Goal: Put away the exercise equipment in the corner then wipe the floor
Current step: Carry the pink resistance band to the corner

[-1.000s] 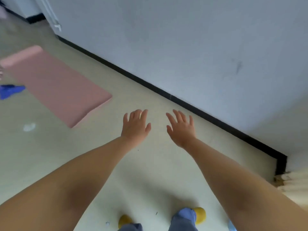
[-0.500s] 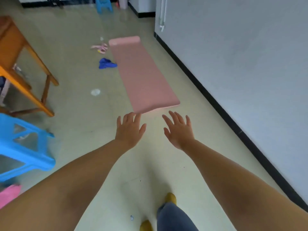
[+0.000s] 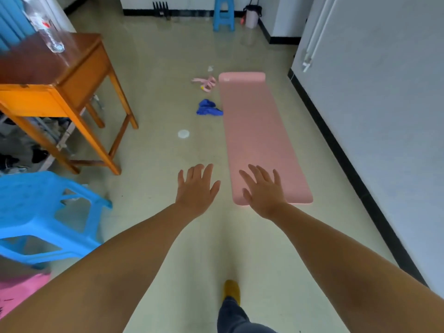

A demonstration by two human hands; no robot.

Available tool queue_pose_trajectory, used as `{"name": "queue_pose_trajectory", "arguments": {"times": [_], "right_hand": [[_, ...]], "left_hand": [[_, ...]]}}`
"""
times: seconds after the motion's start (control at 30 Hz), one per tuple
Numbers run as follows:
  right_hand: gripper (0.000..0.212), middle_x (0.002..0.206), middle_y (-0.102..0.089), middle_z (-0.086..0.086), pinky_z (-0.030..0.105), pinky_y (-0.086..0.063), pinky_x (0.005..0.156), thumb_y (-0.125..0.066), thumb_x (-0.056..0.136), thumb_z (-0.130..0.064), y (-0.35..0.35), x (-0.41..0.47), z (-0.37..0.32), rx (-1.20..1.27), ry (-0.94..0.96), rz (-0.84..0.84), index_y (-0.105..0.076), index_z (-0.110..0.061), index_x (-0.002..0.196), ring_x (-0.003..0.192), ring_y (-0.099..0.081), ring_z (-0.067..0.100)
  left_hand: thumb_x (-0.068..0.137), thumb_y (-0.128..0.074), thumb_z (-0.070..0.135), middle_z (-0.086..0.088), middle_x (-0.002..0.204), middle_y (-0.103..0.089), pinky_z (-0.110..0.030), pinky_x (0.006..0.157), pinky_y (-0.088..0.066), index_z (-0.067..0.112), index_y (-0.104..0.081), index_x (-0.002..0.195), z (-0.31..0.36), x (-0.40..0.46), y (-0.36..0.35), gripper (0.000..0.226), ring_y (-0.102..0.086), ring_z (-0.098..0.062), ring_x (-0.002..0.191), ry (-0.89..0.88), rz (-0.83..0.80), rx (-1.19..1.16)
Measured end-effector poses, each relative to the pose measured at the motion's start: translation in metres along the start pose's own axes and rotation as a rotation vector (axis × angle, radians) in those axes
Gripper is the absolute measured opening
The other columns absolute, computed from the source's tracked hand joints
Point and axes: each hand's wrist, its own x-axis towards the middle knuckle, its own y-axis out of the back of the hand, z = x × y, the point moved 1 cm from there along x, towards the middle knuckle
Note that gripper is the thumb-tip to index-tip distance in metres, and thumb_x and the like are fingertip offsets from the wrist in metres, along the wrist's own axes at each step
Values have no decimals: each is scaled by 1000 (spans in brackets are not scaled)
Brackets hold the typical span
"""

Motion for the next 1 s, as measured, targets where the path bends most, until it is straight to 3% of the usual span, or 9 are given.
{"name": "queue_pose_trajectory", "arguments": {"times": [0.37, 0.7, 1.0], "right_hand": [[55, 159, -7, 2, 52, -4, 116, -27, 101, -38, 34, 272, -28, -45, 209, -19, -11, -27, 152, 146, -8, 21], [53, 159, -11, 2, 50, -6, 116, -29, 101, -37, 80, 522, -94, 57, 105, 25, -14, -27, 151, 146, -12, 19], [53, 159, -8, 2, 52, -5, 115, -25, 101, -39, 82, 720, -53, -20, 7, -52, -11, -28, 151, 145, -11, 19]], "left_hand": [[99, -25, 45, -8, 146, -31, -47, 113, -22, 18, -17, 148, -146, 196, 15, 56, -32, -25, 134, 246, 11, -10], [99, -25, 45, -8, 146, -30, -49, 115, -20, 18, -16, 148, -312, 429, 59, 57, -29, -26, 135, 160, -14, 50], [99, -27, 45, -7, 147, -29, -49, 114, -18, 20, -19, 147, -368, 632, 43, 55, -28, -25, 135, 58, -81, 35]]}}
